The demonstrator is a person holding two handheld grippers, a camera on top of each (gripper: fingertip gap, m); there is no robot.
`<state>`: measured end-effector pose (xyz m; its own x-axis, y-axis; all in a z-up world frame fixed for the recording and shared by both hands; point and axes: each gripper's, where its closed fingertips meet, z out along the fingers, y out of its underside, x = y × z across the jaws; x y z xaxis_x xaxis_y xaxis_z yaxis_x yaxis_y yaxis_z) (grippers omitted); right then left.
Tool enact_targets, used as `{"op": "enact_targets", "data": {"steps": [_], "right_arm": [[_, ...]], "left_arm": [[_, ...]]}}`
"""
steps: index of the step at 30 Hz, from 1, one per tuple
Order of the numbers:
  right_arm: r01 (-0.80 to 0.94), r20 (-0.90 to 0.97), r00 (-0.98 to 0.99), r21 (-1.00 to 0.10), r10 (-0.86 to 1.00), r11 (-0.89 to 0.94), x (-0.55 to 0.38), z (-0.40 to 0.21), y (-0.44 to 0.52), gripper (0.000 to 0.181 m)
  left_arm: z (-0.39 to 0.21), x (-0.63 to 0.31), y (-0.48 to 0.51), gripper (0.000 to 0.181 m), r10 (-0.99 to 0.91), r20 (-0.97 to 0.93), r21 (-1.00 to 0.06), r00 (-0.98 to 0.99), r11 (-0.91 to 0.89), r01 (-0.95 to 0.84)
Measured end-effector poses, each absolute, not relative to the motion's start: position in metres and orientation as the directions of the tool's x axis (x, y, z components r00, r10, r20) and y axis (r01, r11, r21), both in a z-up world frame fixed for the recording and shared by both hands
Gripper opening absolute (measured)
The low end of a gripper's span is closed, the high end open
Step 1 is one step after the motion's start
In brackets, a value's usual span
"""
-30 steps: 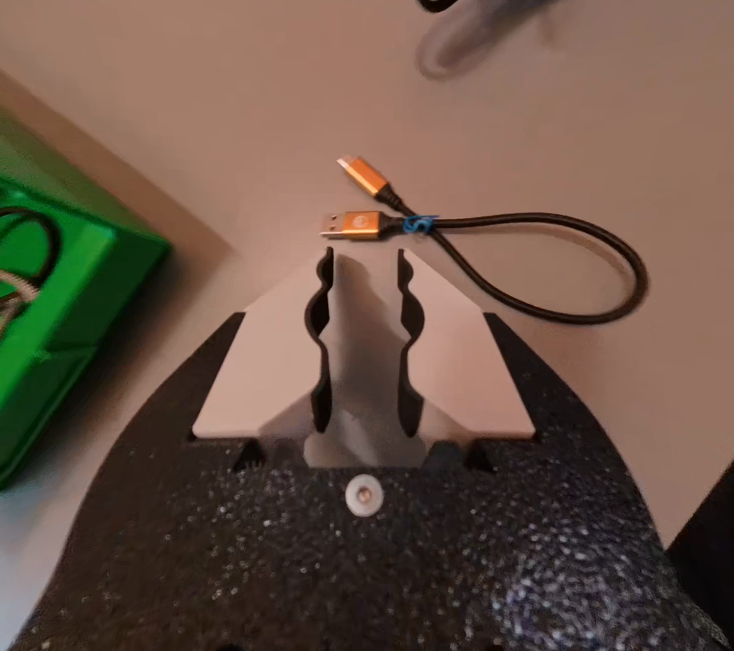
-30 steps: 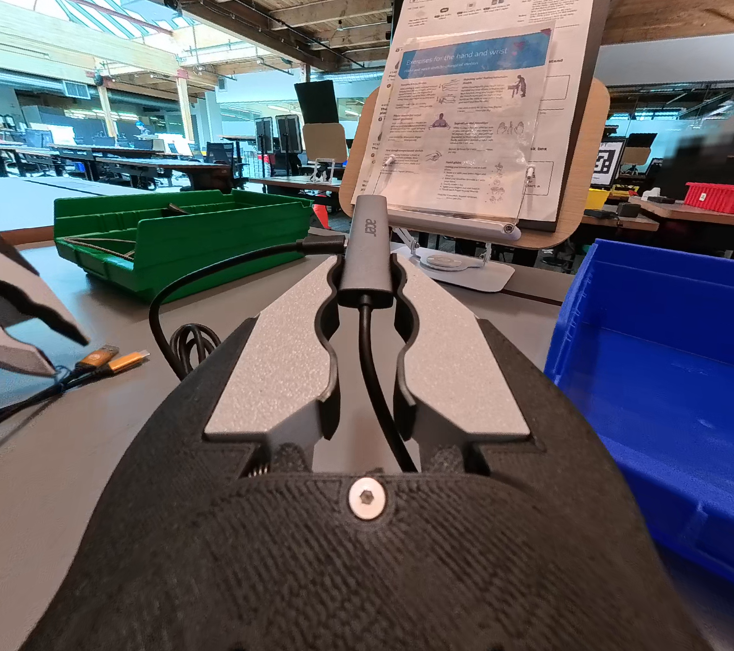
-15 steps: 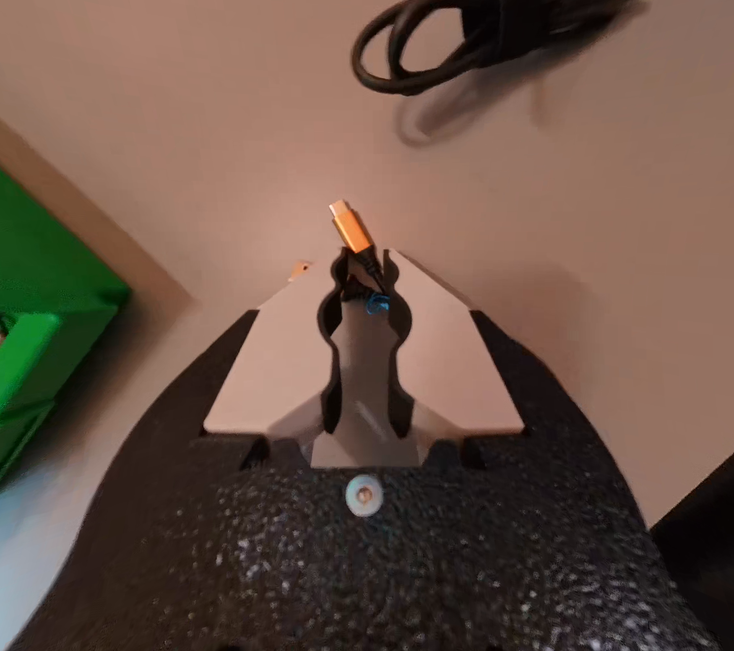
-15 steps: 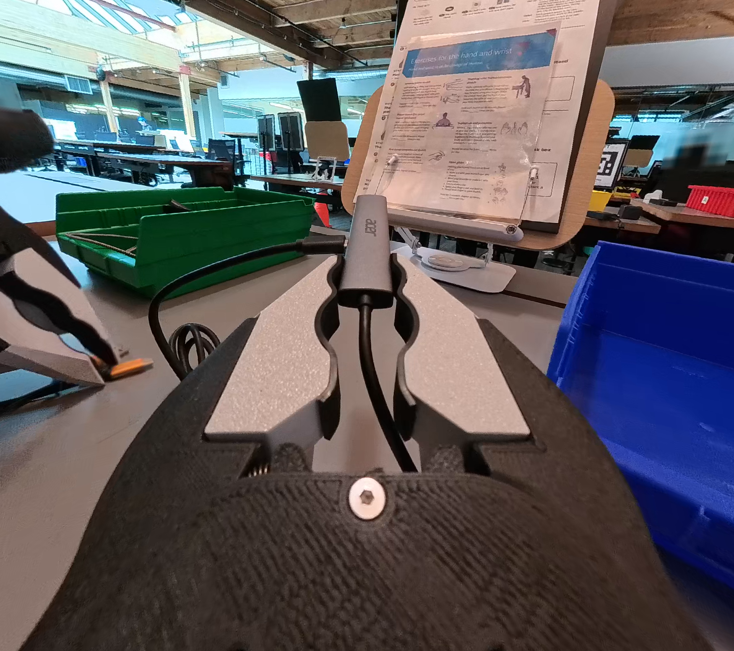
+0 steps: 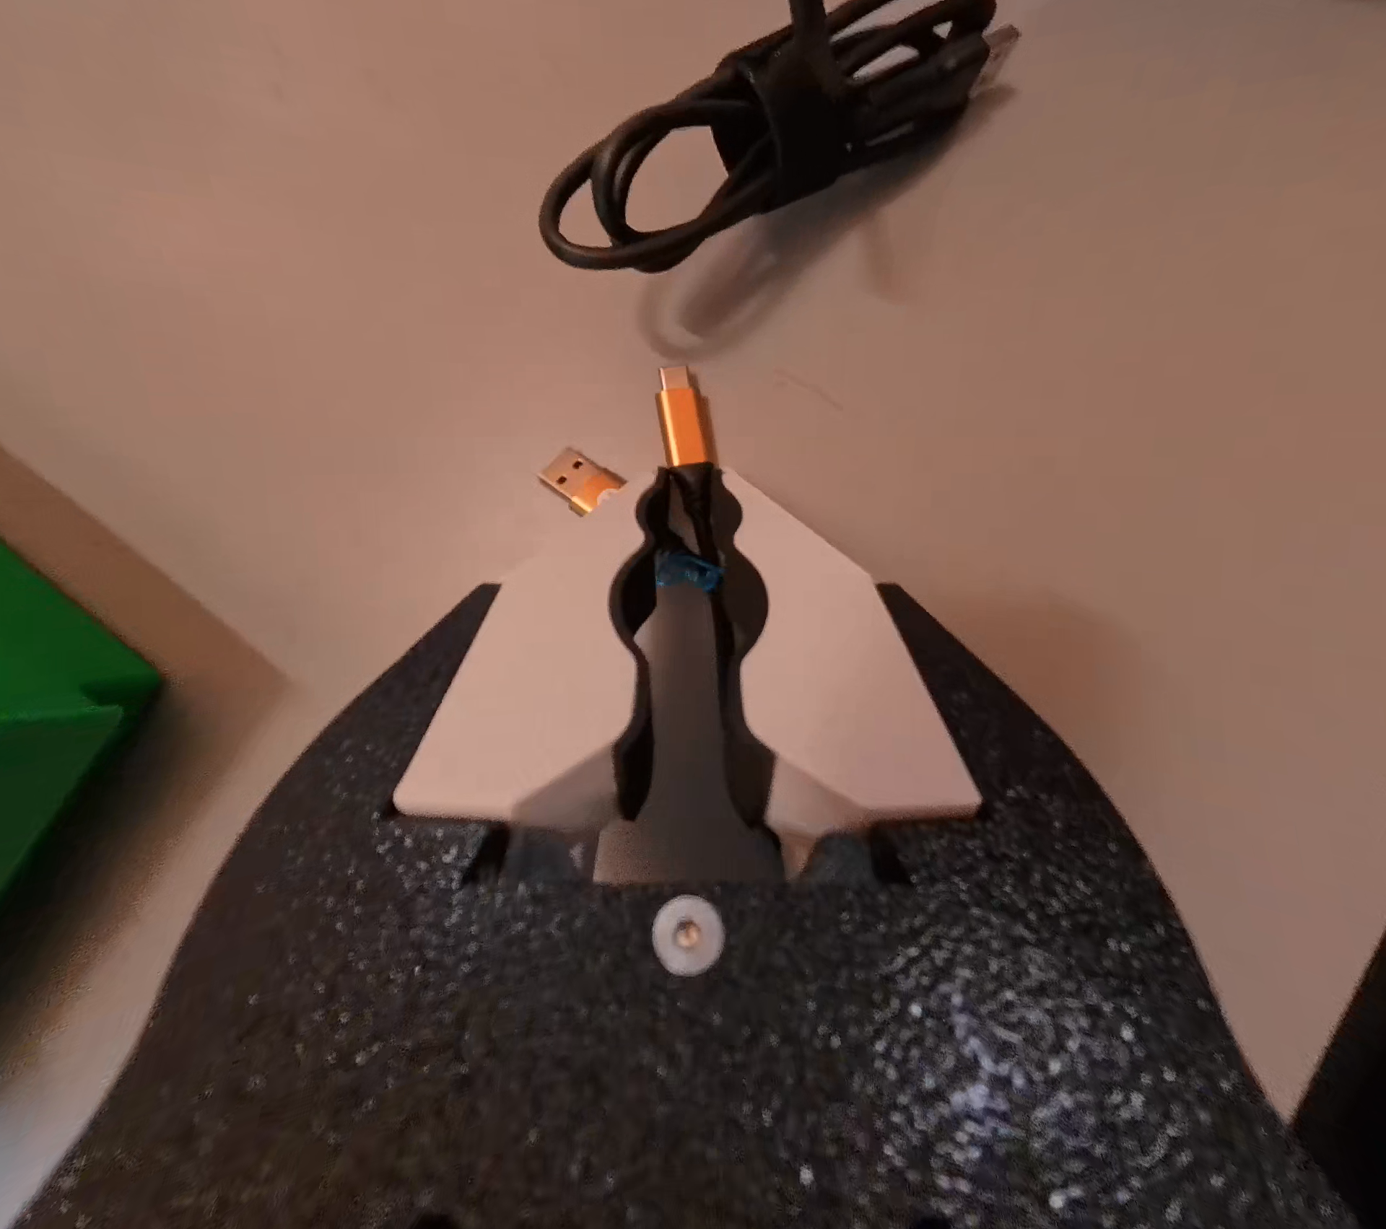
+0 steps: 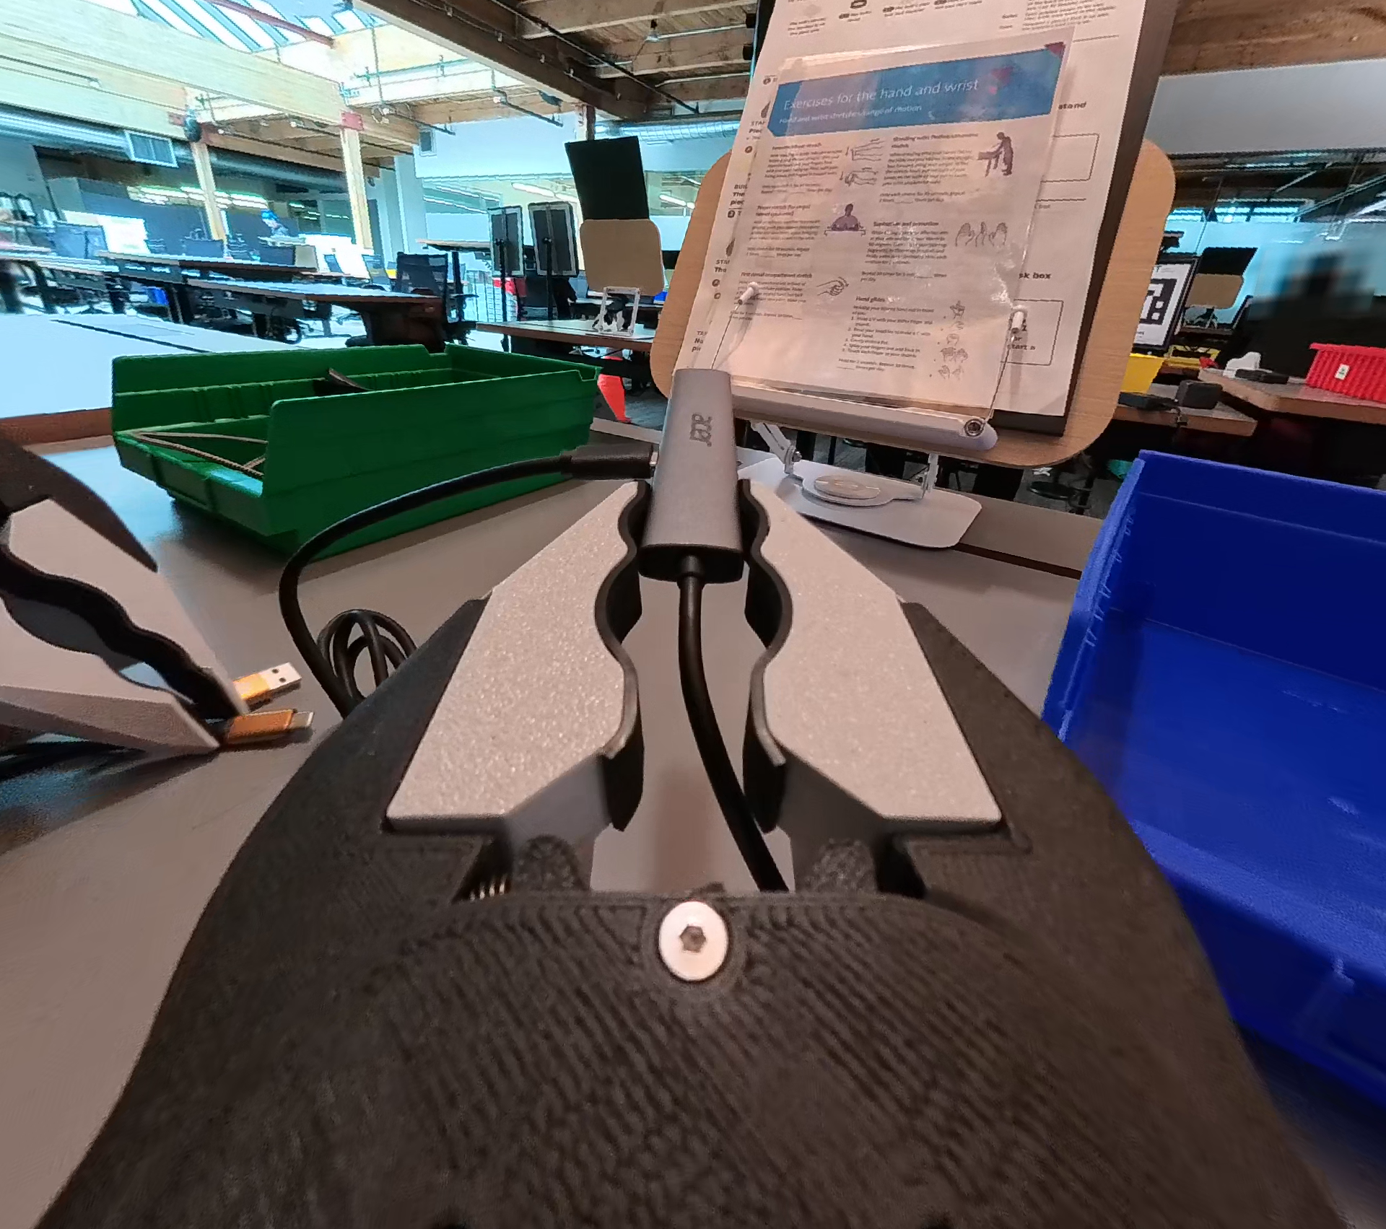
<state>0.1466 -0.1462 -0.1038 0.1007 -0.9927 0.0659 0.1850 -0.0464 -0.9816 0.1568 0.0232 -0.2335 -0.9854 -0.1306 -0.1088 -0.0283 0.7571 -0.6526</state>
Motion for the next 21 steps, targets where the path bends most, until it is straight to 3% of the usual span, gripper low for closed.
{"op": "enact_targets", "data": {"steps": [1,4,8,13,21], "right_arm": [[0.185,0.06,0.103,-0.982,-0.993,-0.04,0.146,-0.104,-0.146,0.021],[0.186,0.049,0.105,-0.982,-0.993,-0.029,0.146,-0.103,-0.145,0.021],[0.192,0.065,0.087,-0.98,-0.994,-0.047,0.145,-0.103,-0.146,0.021],[0.189,0.101,0.11,-0.979,-0.989,-0.079,0.146,-0.104,-0.14,0.022],[0.212,0.136,0.176,-0.972,-0.975,-0.098,0.143,-0.103,-0.128,0.022]], "left_arm": [[-0.233,0.157,0.022,0.008,-0.149,-0.106,-0.675,-0.983,0.736,-0.039],[-0.233,0.162,0.017,0.007,-0.191,-0.108,-0.729,-0.976,0.683,-0.053],[-0.226,0.167,0.019,0.006,-0.197,-0.238,-0.704,-0.951,0.71,0.029],[-0.172,0.157,0.015,0.005,-0.197,-0.193,-0.755,-0.961,0.656,0.017],[-0.116,0.148,-0.016,0.005,-0.149,0.123,-0.787,-0.981,0.587,-0.187]]}}
